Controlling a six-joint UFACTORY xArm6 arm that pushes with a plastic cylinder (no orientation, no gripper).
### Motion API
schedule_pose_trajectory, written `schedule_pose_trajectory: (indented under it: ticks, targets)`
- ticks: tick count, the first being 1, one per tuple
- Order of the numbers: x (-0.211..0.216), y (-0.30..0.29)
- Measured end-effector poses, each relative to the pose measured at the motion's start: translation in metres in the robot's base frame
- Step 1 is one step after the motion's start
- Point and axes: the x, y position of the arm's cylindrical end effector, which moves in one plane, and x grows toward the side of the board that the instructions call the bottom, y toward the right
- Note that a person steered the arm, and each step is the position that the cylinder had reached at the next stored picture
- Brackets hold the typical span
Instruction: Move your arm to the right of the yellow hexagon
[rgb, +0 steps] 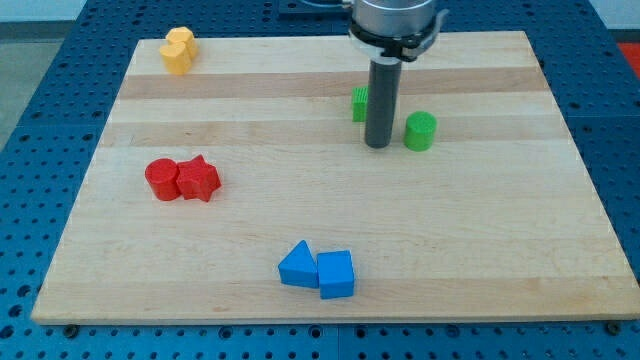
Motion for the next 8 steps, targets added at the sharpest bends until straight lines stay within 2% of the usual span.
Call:
schedule_pose_trajectory:
  ticks: [3, 7, 8]
  targets:
    - [-0.053, -0.067]
    - [-0.201, -0.161]
    - [-0.211, -0.169]
